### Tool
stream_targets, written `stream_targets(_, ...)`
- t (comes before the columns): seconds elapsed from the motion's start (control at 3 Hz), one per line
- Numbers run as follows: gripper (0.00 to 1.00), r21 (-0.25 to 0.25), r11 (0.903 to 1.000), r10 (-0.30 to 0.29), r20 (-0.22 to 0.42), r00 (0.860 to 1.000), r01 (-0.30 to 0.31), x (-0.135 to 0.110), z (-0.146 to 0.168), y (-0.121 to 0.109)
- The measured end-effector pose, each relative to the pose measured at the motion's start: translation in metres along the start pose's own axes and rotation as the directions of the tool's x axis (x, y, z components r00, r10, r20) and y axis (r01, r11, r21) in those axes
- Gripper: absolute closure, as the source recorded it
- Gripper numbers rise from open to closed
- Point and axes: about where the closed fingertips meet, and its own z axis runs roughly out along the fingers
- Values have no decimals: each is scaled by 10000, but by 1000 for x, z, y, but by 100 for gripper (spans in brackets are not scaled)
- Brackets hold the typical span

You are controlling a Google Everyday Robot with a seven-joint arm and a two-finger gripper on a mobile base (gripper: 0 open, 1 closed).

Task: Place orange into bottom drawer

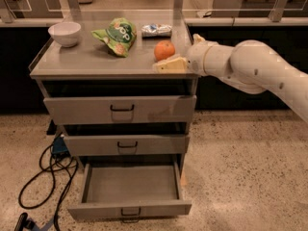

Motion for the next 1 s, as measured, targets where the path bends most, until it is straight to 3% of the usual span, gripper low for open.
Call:
stream_targets(0.33,0,440,9990,114,96,9999,-118,-5,25,-5)
stream_targets(0.67,0,362,9993,74,125,9999,-78,-6,22,-3)
stream_targets(1.0,0,875,9958,264,169,9995,-278,1,35,-21)
